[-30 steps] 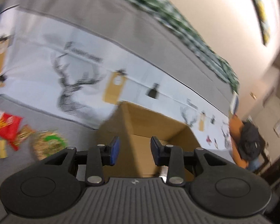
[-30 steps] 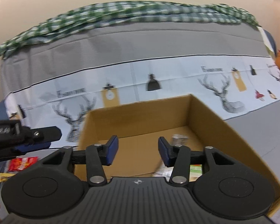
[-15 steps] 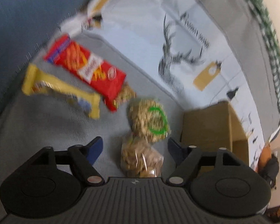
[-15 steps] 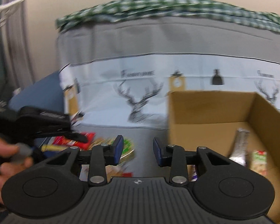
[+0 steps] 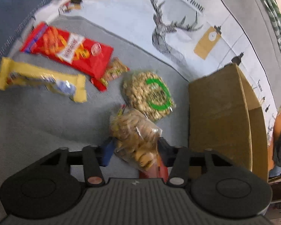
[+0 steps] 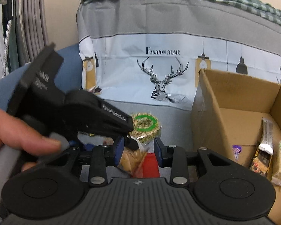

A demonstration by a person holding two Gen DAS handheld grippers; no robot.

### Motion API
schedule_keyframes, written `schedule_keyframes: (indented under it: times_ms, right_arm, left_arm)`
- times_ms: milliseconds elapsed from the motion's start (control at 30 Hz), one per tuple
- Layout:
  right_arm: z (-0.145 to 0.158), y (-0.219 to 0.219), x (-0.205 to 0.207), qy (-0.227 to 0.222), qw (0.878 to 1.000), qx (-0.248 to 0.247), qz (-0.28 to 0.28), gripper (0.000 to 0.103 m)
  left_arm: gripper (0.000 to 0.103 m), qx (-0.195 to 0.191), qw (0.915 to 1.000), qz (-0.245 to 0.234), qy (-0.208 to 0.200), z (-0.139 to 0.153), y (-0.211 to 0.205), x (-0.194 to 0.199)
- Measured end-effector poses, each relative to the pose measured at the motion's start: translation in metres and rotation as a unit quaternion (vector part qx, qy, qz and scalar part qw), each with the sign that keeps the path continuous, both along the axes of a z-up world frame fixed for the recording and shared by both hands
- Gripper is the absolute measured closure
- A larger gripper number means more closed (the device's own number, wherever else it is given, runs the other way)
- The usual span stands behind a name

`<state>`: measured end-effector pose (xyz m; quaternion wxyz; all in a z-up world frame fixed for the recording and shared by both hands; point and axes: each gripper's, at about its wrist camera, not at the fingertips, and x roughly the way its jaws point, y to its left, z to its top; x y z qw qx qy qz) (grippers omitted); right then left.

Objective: Organize snacks
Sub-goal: 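Grasp the cookie bag with the left tool while the right tool grasps the red bar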

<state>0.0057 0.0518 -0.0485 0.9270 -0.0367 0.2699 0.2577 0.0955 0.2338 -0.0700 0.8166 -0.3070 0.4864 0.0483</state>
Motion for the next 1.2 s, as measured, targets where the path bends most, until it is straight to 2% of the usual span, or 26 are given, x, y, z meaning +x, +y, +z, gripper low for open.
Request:
schedule_keyframes:
  times_ms: [100, 167, 267, 400, 500, 600, 833, 900, 1000, 1033, 1067, 1200]
  right_arm:
    - [-0.007, 0.005, 0.001, 0.011, 1.0, -0.002, 0.006, 0.066]
    - [-0.011, 0.01, -0.001, 0.001, 1.0, -0.008, 0.015, 0.066]
    - [-0.023, 0.02, 0.001, 0.014, 0.999, -0.029, 0.022, 0.066]
    - [-0.041, 0.027, 0.009, 0.03, 0.998, -0.06, 0.019, 0.06]
    - [-0.054, 0.031, 0.015, 0.043, 0.995, -0.088, 0.009, 0.056]
    - [-0.063, 0.032, 0.023, 0.058, 0.993, -0.098, 0.002, 0.055]
    - [-0.068, 0.03, 0.033, 0.08, 0.992, -0.093, -0.007, 0.054]
    - [-0.068, 0.029, 0.033, 0.079, 0.993, -0.092, -0.004, 0.057]
    - [-0.066, 0.03, 0.03, 0.069, 0.994, -0.09, 0.009, 0.071]
    - [-0.064, 0.03, 0.027, 0.062, 0.994, -0.088, 0.014, 0.079]
    - [-0.061, 0.03, 0.025, 0.056, 0.995, -0.085, 0.017, 0.096]
    - [-0.056, 0.032, 0.02, 0.058, 0.995, -0.076, 0.032, 0.097]
  left_arm:
    - [0.053, 0.007, 0.9996, 0.024, -0.014, 0.014, 0.012, -0.004]
    - [0.053, 0.027, 0.9987, 0.039, -0.019, 0.021, 0.019, -0.008]
    - [0.053, 0.053, 0.9972, 0.052, -0.004, 0.021, 0.024, -0.009]
    - [0.053, 0.043, 0.9974, 0.056, 0.015, 0.013, 0.028, -0.009]
    - [0.048, 0.048, 0.9974, 0.051, 0.019, 0.012, 0.025, -0.007]
    - [0.038, 0.052, 0.9974, 0.046, 0.022, 0.01, 0.021, -0.004]
    - [0.035, 0.053, 0.9974, 0.043, 0.024, 0.009, 0.019, -0.003]
    - [0.035, 0.053, 0.9973, 0.045, 0.023, 0.009, 0.019, -0.003]
    - [0.033, 0.051, 0.9972, 0.048, 0.025, 0.009, 0.021, -0.003]
    - [0.033, 0.05, 0.9972, 0.05, 0.024, 0.009, 0.021, -0.003]
    - [0.031, 0.05, 0.9972, 0.05, 0.023, 0.009, 0.021, -0.003]
    - [0.029, 0.051, 0.9972, 0.047, 0.026, 0.007, 0.02, -0.002]
